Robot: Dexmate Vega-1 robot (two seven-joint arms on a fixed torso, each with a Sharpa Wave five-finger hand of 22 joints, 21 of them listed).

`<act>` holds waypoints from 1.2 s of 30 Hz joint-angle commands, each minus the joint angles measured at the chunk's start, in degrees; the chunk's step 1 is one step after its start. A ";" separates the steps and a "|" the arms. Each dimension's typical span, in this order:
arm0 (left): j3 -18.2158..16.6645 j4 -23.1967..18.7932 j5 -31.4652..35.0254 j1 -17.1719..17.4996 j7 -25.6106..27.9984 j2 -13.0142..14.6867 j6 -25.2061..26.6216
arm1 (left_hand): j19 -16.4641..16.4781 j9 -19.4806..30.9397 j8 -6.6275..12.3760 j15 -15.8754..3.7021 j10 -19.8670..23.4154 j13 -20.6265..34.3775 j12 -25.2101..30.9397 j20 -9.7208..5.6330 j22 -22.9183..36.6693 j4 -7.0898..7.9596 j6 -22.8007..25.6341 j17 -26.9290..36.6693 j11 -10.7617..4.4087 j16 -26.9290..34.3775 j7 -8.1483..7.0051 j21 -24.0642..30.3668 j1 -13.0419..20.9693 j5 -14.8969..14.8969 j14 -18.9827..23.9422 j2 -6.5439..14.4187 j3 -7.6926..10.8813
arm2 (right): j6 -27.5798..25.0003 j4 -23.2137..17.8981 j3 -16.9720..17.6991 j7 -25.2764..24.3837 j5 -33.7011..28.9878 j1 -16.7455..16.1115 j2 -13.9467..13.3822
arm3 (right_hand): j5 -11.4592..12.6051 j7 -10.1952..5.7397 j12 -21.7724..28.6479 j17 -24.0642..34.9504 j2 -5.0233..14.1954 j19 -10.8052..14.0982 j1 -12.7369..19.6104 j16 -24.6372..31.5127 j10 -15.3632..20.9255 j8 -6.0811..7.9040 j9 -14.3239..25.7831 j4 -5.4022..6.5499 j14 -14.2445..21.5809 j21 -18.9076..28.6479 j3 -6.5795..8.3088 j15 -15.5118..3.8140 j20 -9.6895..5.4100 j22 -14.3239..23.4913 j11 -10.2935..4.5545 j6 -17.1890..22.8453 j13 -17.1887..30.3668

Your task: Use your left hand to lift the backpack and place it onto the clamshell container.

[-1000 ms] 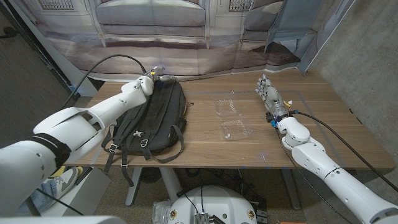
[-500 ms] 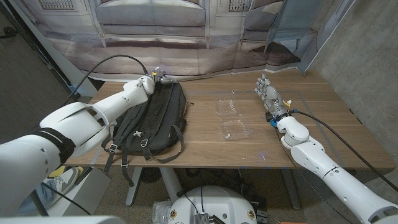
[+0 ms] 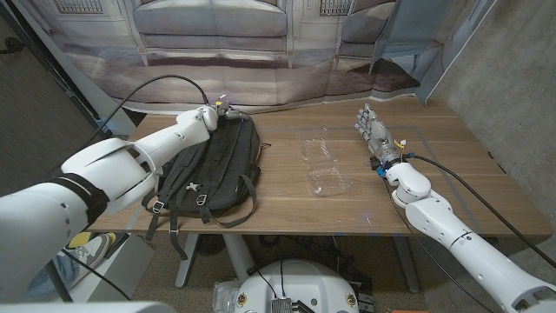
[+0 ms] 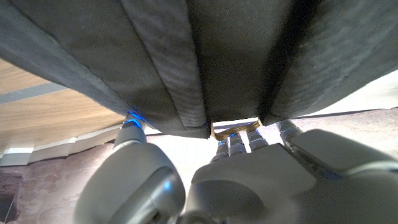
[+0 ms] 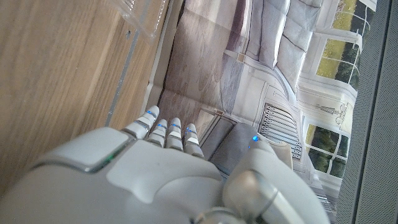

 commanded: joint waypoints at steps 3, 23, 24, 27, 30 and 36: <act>1.53 0.12 1.24 -0.44 0.46 -0.76 1.65 | 1.89 0.28 0.48 -0.15 0.38 0.36 0.49 0.35 0.33 -0.89 0.14 0.24 -0.71 0.78 -0.55 0.75 2.45 0.52 1.14 0.59 0.49 | 0.84 0.82 -0.17 0.71 0.09 0.35 0.25 | 0.08 -0.06 -0.18 0.23 0.52 0.19 -0.16 -0.38 0.36 -0.07 0.24 -0.25 0.21 -0.03 -0.22 0.29 -0.22 0.17 0.16 0.19 0.20; 0.05 -1.03 2.40 2.32 11.96 -1.44 -0.22 | 26.15 0.75 2.61 -5.24 8.79 2.15 3.56 0.39 0.93 -1.83 6.65 2.09 -4.34 4.17 -2.23 8.41 27.14 -3.13 15.97 7.59 6.80 | 1.05 0.14 0.06 0.29 -0.28 -0.05 -0.07 | 0.07 -0.24 -0.22 0.25 0.53 -0.10 -0.12 -0.41 0.34 -0.05 0.24 -0.37 0.10 -0.15 -0.32 0.57 -0.02 0.19 0.06 0.23 0.22; -0.04 -0.79 2.36 2.43 12.58 -1.55 -0.54 | 27.74 0.78 3.06 -5.48 9.62 2.31 3.84 0.08 0.86 -1.81 8.18 2.31 -4.60 4.54 -2.12 8.90 28.63 -3.94 17.18 8.11 7.26 | 1.03 0.12 0.06 0.27 -0.28 -0.04 -0.07 | 0.07 -0.26 -0.24 0.25 0.54 -0.12 -0.12 -0.42 0.29 -0.07 0.24 -0.38 0.08 -0.16 -0.32 0.58 0.01 0.19 0.05 0.20 0.22; -0.12 0.17 2.10 2.46 13.47 -2.06 -1.38 | 30.89 0.86 3.74 -6.01 11.84 2.66 4.57 -1.01 0.72 -1.83 10.76 2.90 -4.73 5.27 -2.37 9.88 31.95 -5.96 19.32 9.81 8.48 | 0.97 0.15 0.01 0.24 -0.35 0.09 -0.03 | 0.07 -0.27 -0.24 0.25 0.54 -0.20 -0.12 -0.44 0.30 -0.05 0.24 -0.39 0.02 -0.18 -0.33 0.64 0.06 0.19 0.02 0.24 0.22; -0.47 1.45 1.88 2.81 16.25 -2.81 -2.24 | 33.11 1.00 5.02 -6.53 15.09 3.09 5.69 -2.31 0.63 -1.92 14.85 3.48 -5.70 6.11 -2.63 10.57 35.16 -8.64 21.64 11.28 9.55 | 0.91 0.21 -0.07 0.18 -0.51 0.28 0.02 | 0.07 -0.32 -0.25 0.25 0.55 -0.22 -0.11 -0.44 0.28 -0.04 0.25 -0.41 -0.01 -0.19 -0.34 0.67 0.06 0.20 0.04 0.25 0.22; -1.18 3.14 1.18 3.44 20.88 -3.82 -3.80 | 37.86 1.51 8.35 -9.17 21.92 4.37 8.07 -7.26 0.65 -2.10 24.95 5.00 -6.62 8.52 -3.18 12.53 42.16 -12.94 28.31 13.94 11.71 | 1.09 0.45 -0.29 0.33 -0.83 0.47 0.09 | 0.06 -0.30 -0.26 0.26 0.56 -0.34 -0.11 -0.49 0.28 -0.03 0.25 -0.44 -0.15 -0.23 -0.38 0.75 0.08 0.21 -0.12 0.28 0.23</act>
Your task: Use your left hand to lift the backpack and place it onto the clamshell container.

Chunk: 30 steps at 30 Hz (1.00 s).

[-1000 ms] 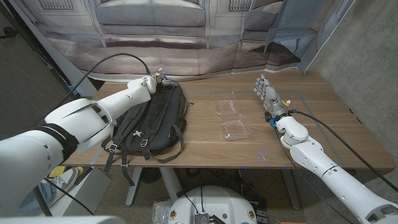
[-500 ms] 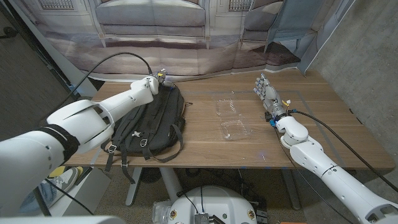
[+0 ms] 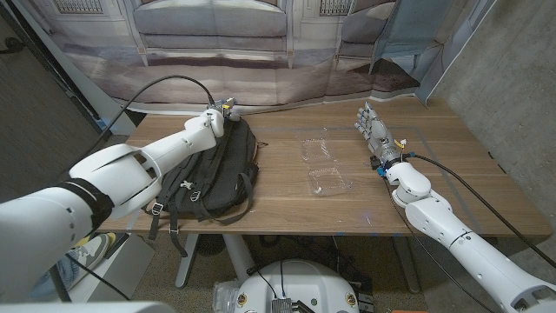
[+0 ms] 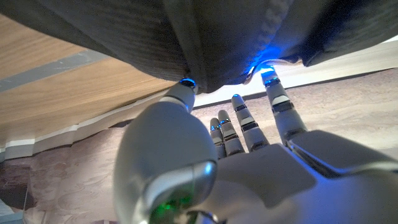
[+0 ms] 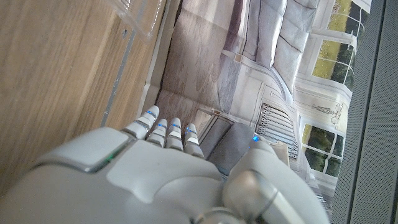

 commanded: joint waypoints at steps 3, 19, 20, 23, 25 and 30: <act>-1.17 3.61 -1.14 1.28 9.49 -2.34 -3.15 | 5.93 1.01 5.12 -5.19 9.49 1.86 3.37 -5.54 0.17 0.28 13.96 1.89 -1.76 2.93 -0.64 2.92 6.45 -2.21 8.36 1.80 1.70 | 0.14 0.26 -0.26 -0.19 -0.38 0.29 0.30 | 0.06 -0.38 -0.28 0.26 0.57 -0.37 -0.10 -0.04 0.23 -0.05 0.25 -0.23 -0.30 -0.12 -0.15 0.62 0.08 0.22 -0.21 0.24 0.24; -3.15 2.42 -5.22 2.02 8.22 -2.32 -5.29 | 13.59 2.48 7.18 -6.87 14.33 5.00 4.53 -9.21 0.75 -0.48 17.30 5.81 -0.60 6.19 -1.11 9.25 13.65 -1.73 16.71 2.63 2.30 | 0.46 -0.74 0.05 -0.97 -0.79 -0.36 0.13 | 0.07 -0.44 -0.31 0.27 0.61 -0.56 -0.02 -0.03 0.13 -0.03 0.26 -0.35 -0.40 -0.16 -0.22 0.74 0.14 0.23 -0.33 0.30 0.26; -3.25 2.53 -5.44 2.11 8.28 -2.27 -6.18 | 14.24 2.60 7.22 -6.73 14.31 5.24 4.55 -9.39 0.78 -0.46 17.25 6.11 -0.54 6.41 -1.11 9.77 14.13 -1.69 17.20 2.62 2.31 | 0.55 -0.71 0.02 -0.89 -0.87 -0.31 0.12 | 0.08 -0.51 -0.34 0.27 0.60 -0.55 -0.01 -0.03 0.07 -0.03 0.26 -0.37 -0.40 -0.15 -0.22 0.76 0.13 0.23 -0.37 0.28 0.27; -3.30 1.00 -5.55 2.30 7.10 -1.77 -5.59 | 16.72 3.27 7.40 -7.38 14.71 6.69 4.88 -10.56 0.86 -0.29 16.87 8.41 -0.24 8.26 -0.78 12.29 16.31 -1.66 19.96 2.18 1.65 | 0.69 -0.62 -0.04 -0.72 -0.95 -0.16 0.17 | 0.08 -0.47 -0.33 0.28 0.59 -0.56 0.00 -0.01 0.09 -0.03 0.26 -0.40 -0.38 -0.15 -0.24 0.78 0.17 0.23 -0.39 0.30 0.27; -3.18 -0.13 -4.77 2.79 8.58 -1.68 -4.24 | 17.96 3.67 7.64 -7.63 14.71 7.48 4.95 -11.28 0.89 -0.17 16.96 9.80 0.07 9.37 -0.49 13.60 17.01 -1.72 21.01 1.72 0.90 | 0.48 -0.69 0.01 -0.88 -0.70 -0.11 0.34 | 0.08 -0.47 -0.30 0.28 0.59 -0.56 0.01 0.00 0.15 -0.01 0.26 -0.41 -0.36 -0.15 -0.25 0.80 0.15 0.23 -0.32 0.33 0.28; -3.52 -1.65 -4.15 3.57 10.63 -1.64 -2.84 | 19.95 5.99 9.72 -8.58 18.59 12.17 7.31 -14.62 1.40 0.12 19.55 18.13 -0.14 16.94 0.13 18.65 20.23 -1.85 25.02 -0.11 -3.65 | 1.07 -0.04 -0.17 -0.06 -0.70 0.27 0.47 | 0.09 -0.53 -0.29 0.28 0.59 -0.60 0.05 -0.01 0.17 0.00 0.26 -0.46 -0.41 -0.15 -0.27 0.76 0.20 0.24 -0.28 0.35 0.29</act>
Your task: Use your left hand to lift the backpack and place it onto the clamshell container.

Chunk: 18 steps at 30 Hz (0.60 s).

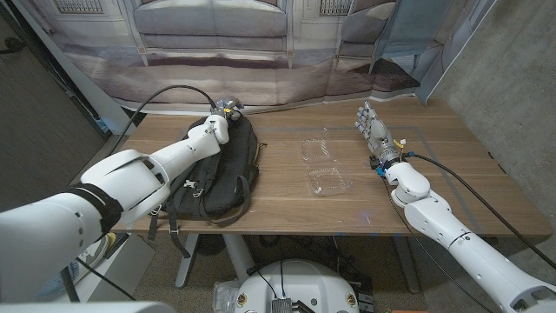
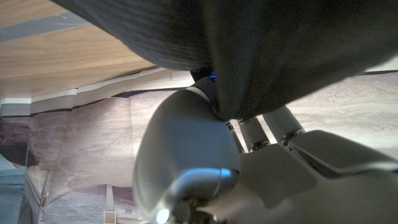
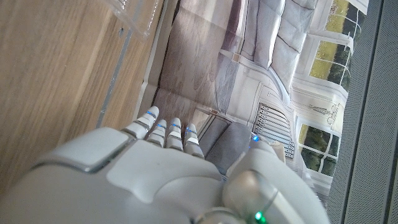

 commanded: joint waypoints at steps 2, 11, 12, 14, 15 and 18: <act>-1.19 -3.57 0.07 1.88 3.53 0.24 1.93 | 1.26 3.48 3.05 -7.78 4.79 8.03 5.17 -3.70 1.72 0.28 5.02 10.85 -0.71 9.39 1.62 6.73 4.34 0.01 3.95 -2.09 -5.75 | 0.57 0.50 -0.08 0.74 0.14 0.49 0.33 | 0.09 -0.33 -0.30 0.28 0.59 -0.20 0.06 0.00 0.15 -0.01 0.27 -0.24 -0.07 -0.06 -0.04 0.46 0.20 0.24 -0.28 0.13 0.29; -1.95 -2.73 -0.36 2.53 6.36 -0.76 1.73 | 1.04 15.34 9.92 -7.30 4.09 34.08 22.56 -6.24 1.94 1.62 11.10 20.19 -1.26 5.36 1.66 18.81 5.13 0.16 5.15 -2.56 -6.67 | 0.33 0.68 -0.18 1.21 0.39 0.92 0.35 | 0.09 -0.32 -0.29 0.29 0.57 -0.15 0.08 0.03 0.15 0.01 0.27 -0.31 -0.03 -0.02 -0.10 0.44 0.16 0.24 -0.39 0.19 0.30; -2.03 -2.57 -0.52 2.50 6.36 -0.79 1.38 | 1.03 15.79 10.31 -7.19 4.17 34.64 22.89 -6.22 1.91 1.74 11.48 20.23 -1.25 5.09 1.57 19.24 4.95 0.18 5.40 -2.53 -6.62 | 0.51 0.85 -0.28 1.46 0.22 1.02 0.27 | 0.10 -0.35 -0.29 0.29 0.57 -0.16 0.08 0.03 0.15 0.01 0.27 -0.32 -0.05 -0.02 -0.11 0.43 0.15 0.24 -0.39 0.18 0.30; -1.88 -2.77 -0.45 2.40 5.92 -0.66 1.48 | 0.99 16.27 10.61 -7.25 4.16 35.22 23.18 -6.25 1.87 1.77 11.55 20.28 -1.37 4.80 1.47 19.67 4.90 0.20 5.62 -2.49 -6.51 | 0.62 0.93 -0.32 1.60 0.19 1.11 0.28 | 0.10 -0.30 -0.29 0.29 0.57 -0.15 0.09 0.04 0.16 0.01 0.27 -0.33 -0.04 -0.02 -0.12 0.42 0.19 0.24 -0.33 0.21 0.31; -1.95 -2.81 -0.46 2.45 6.19 -0.71 1.55 | 0.82 16.68 10.94 -7.11 4.21 35.68 23.43 -6.25 1.80 1.75 11.82 20.33 -1.41 4.60 1.39 19.94 4.89 0.20 5.92 -2.54 -6.42 | 0.68 0.94 -0.34 1.63 0.11 1.14 0.27 | 0.10 -0.35 -0.28 0.30 0.57 -0.15 0.09 0.05 0.18 0.01 0.27 -0.34 -0.01 -0.02 -0.13 0.43 0.16 0.24 -0.29 0.21 0.31; -2.18 -3.20 -0.43 2.60 7.07 -0.73 1.91 | 0.60 17.57 11.66 -7.25 4.30 36.65 23.92 -6.21 1.65 1.74 12.34 20.40 -1.39 4.03 1.41 20.62 4.85 0.22 6.30 -2.54 -6.17 | 0.45 0.75 -0.28 1.41 0.28 1.14 0.37 | 0.10 -0.32 -0.28 0.30 0.56 -0.15 0.09 0.05 0.17 0.01 0.27 -0.35 -0.02 -0.01 -0.14 0.46 0.16 0.24 -0.32 0.19 0.31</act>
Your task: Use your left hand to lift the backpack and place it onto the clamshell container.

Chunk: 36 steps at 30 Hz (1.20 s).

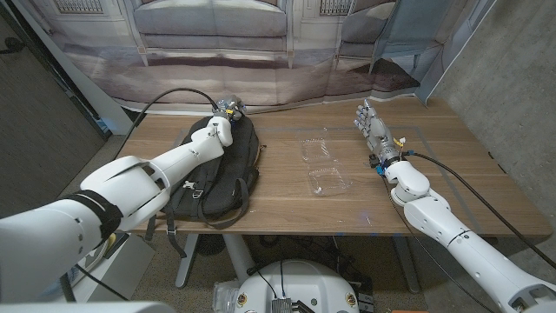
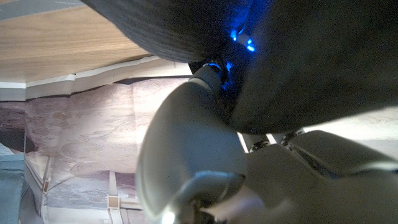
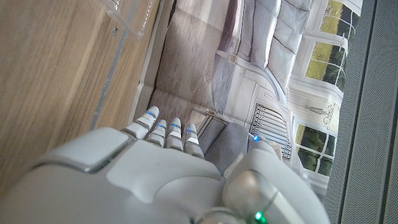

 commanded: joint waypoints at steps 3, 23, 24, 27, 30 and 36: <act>-1.82 -0.68 -0.95 1.24 4.33 -0.83 -0.30 | -0.36 3.30 3.45 -7.75 1.03 1.77 1.11 -5.85 -0.51 0.36 3.71 6.16 0.14 -1.50 -0.11 2.31 -0.46 0.24 4.57 -0.52 0.85 | 0.07 0.16 -0.17 0.62 0.23 0.48 0.15 | 0.11 -0.28 -0.29 0.30 0.56 -0.13 0.10 0.06 0.14 0.02 0.27 -0.14 -0.02 0.00 0.08 0.46 0.16 0.24 -0.33 0.24 0.31; -5.96 -11.88 -2.60 5.65 6.33 2.44 2.59 | -0.63 11.41 10.31 -7.27 1.81 3.35 0.55 -6.30 -2.10 0.30 6.47 7.75 0.33 -3.23 0.64 5.29 -1.08 0.25 7.67 -0.44 2.71 | 0.98 -2.13 0.63 0.24 0.19 -1.04 -0.55 | 0.14 -0.27 -0.27 0.32 0.62 -0.05 0.14 0.12 0.17 0.06 0.28 -0.26 0.09 0.05 -0.02 0.37 0.11 0.25 -0.37 0.36 0.33; -6.31 -13.46 -2.64 6.17 6.22 2.95 3.16 | -0.64 11.35 10.29 -7.27 1.87 3.35 0.55 -6.30 -2.12 0.30 6.48 7.78 0.35 -3.28 0.66 5.31 -1.08 0.25 7.64 -0.44 2.74 | 1.24 -2.08 0.61 0.46 0.11 -1.07 -0.60 | 0.14 -0.27 -0.27 0.32 0.62 -0.03 0.14 0.12 0.18 0.05 0.28 -0.26 0.09 0.06 -0.03 0.39 0.07 0.25 -0.32 0.36 0.33; -6.93 -17.11 -2.09 7.43 6.42 4.14 4.59 | -0.66 11.18 10.30 -7.22 2.01 3.39 0.49 -6.31 -2.23 0.22 6.64 7.89 0.33 -3.45 0.80 5.41 -1.04 0.26 7.72 -0.52 2.93 | 1.60 -2.36 0.70 0.55 0.14 -1.35 -0.62 | 0.14 -0.26 -0.26 0.32 0.63 0.08 0.14 0.14 0.21 0.05 0.28 -0.28 0.12 0.10 -0.04 0.31 -0.08 0.25 -0.39 0.37 0.33; -8.22 -19.22 -2.46 8.80 7.41 4.65 4.10 | -0.69 11.11 10.43 -7.10 2.14 3.33 0.31 -6.30 -2.34 0.16 6.89 8.03 0.29 -3.63 0.66 5.58 -1.06 0.26 7.97 -0.66 3.13 | 1.80 -2.74 0.84 0.52 0.22 -1.69 -0.68 | 0.14 -0.23 -0.21 0.32 0.64 0.12 0.14 0.15 0.32 0.06 0.28 -0.30 0.15 0.12 -0.06 0.29 -0.12 0.25 -0.33 0.39 0.33; -10.02 -25.26 -1.88 11.23 7.99 6.27 5.78 | -0.75 10.93 10.54 -7.03 2.35 3.52 0.10 -6.28 -2.54 0.21 7.02 8.41 0.29 -3.99 0.82 5.90 -1.25 0.26 8.28 -0.71 3.57 | 2.41 -4.16 1.45 0.33 0.45 -2.97 -1.09 | 0.15 -0.12 -0.16 0.32 0.67 0.12 0.16 0.18 0.45 0.09 0.28 -0.33 0.26 0.12 -0.09 0.28 -0.09 0.25 -0.26 0.50 0.34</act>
